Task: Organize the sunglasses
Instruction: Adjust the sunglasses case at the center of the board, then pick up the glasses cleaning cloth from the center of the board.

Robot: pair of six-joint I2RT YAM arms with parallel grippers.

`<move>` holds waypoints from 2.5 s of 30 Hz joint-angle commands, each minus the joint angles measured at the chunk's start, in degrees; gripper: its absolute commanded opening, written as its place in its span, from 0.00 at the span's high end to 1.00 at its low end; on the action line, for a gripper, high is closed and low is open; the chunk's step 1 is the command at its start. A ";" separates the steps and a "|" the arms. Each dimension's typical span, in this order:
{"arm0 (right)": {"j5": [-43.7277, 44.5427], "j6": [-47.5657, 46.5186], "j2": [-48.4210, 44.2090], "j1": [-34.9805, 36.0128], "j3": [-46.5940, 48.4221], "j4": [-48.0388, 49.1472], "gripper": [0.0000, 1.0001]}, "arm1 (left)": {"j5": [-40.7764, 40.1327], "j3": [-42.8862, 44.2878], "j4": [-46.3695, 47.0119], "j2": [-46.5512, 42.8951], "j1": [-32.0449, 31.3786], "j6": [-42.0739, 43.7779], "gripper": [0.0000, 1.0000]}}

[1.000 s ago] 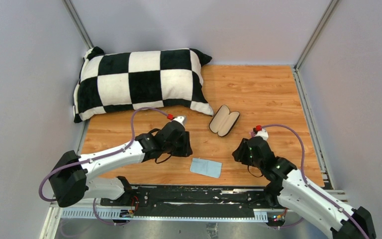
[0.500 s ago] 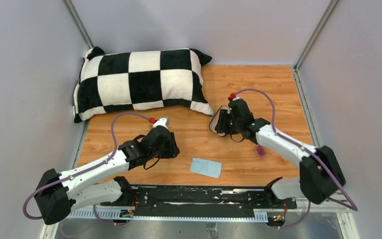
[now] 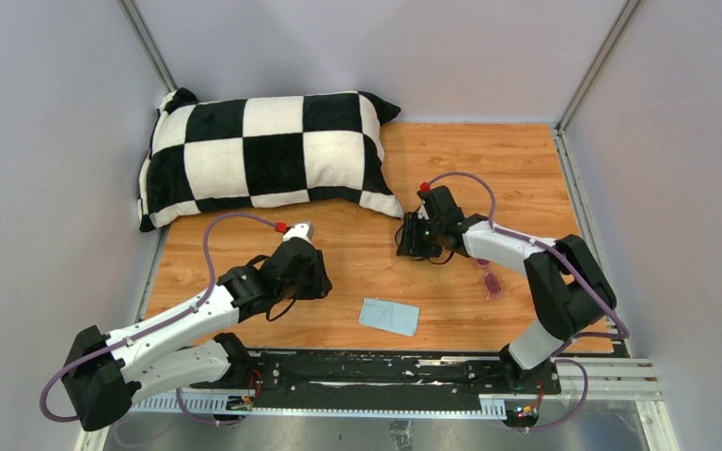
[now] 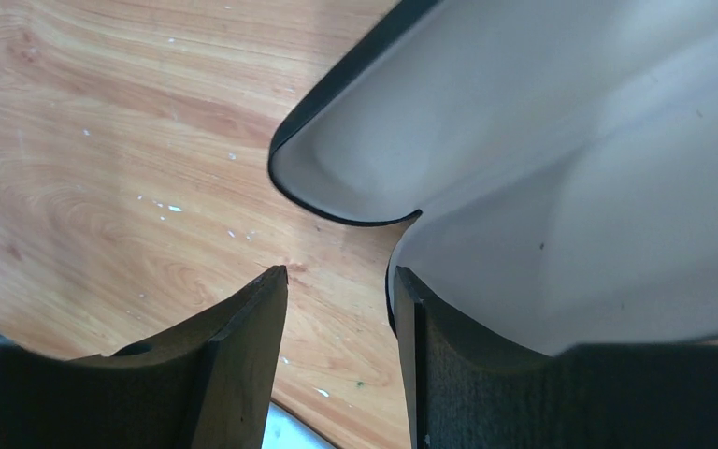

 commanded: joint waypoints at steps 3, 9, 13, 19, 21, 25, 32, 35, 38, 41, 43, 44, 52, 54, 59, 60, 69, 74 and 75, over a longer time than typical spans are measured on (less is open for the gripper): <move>-5.60 2.54 0.16 3.23 -2.25 3.44 0.49 | -0.39 -0.60 0.56 0.67 0.24 0.22 0.57; -9.30 5.33 2.43 7.71 0.34 5.91 0.49 | -1.12 -0.10 -0.46 0.13 0.33 0.38 0.57; -9.86 4.53 1.79 10.96 3.78 3.22 0.49 | -0.65 -0.22 -0.95 -0.18 0.49 0.54 0.57; -2.06 3.15 -7.91 11.54 1.38 -2.92 0.48 | 4.25 -0.92 2.23 2.00 0.53 -0.45 0.56; 2.46 3.23 -13.20 11.57 -1.87 -5.06 0.46 | 6.84 -2.51 5.86 2.72 0.51 -1.18 0.56; 8.39 5.96 -23.68 11.56 -10.86 -8.54 0.40 | 10.83 -4.04 11.16 5.80 -0.22 -1.52 0.57; 7.69 14.71 -39.07 11.83 -27.67 -10.30 0.46 | 9.98 -2.28 12.87 13.75 -3.94 -0.87 0.55; 8.03 18.11 -42.06 12.08 -30.62 -10.09 0.53 | 10.32 -1.81 13.64 16.13 -3.98 -0.63 0.59; 8.22 21.33 -42.09 13.16 -32.78 -8.54 0.54 | 11.11 -1.51 14.91 17.50 -3.98 -0.44 0.61; 8.44 24.11 -40.44 15.56 -34.41 -5.22 0.57 | 12.33 -0.51 14.73 19.28 -4.04 -0.12 0.62; 9.98 25.49 -38.88 17.65 -34.44 -4.51 0.59 | 13.37 -0.67 15.82 19.49 -4.13 -0.58 0.62; 10.92 25.98 -38.26 18.70 -34.16 -4.69 0.59 | 13.66 -0.76 16.24 19.49 -4.15 -0.64 0.62; 15.47 27.50 -35.37 21.81 -32.59 -3.87 0.60 | 15.13 -0.14 16.63 23.32 -5.13 -1.15 0.55; 15.65 27.60 -35.39 21.89 -32.61 -4.17 0.60 | 14.82 -0.35 17.88 24.06 -5.73 -1.86 0.55; 17.71 28.07 -37.80 22.14 -32.91 -7.73 0.59 | 14.83 -0.35 20.77 26.78 -6.09 -3.61 0.56; 18.26 27.97 -38.41 22.16 -32.82 -8.79 0.58 | 14.81 -0.70 21.35 27.01 -6.16 -4.14 0.57; 19.56 27.90 -40.41 22.24 -32.68 -12.21 0.55 | 17.26 -0.33 24.58 30.57 -6.49 -5.08 0.61; 19.30 28.90 -40.35 22.63 -32.91 -11.95 0.55 | 18.15 -1.42 26.71 31.05 -6.83 -6.00 0.67; 19.04 29.33 -40.43 22.87 -33.25 -11.41 0.55 | 18.12 -1.56 26.72 31.03 -6.87 -6.01 0.69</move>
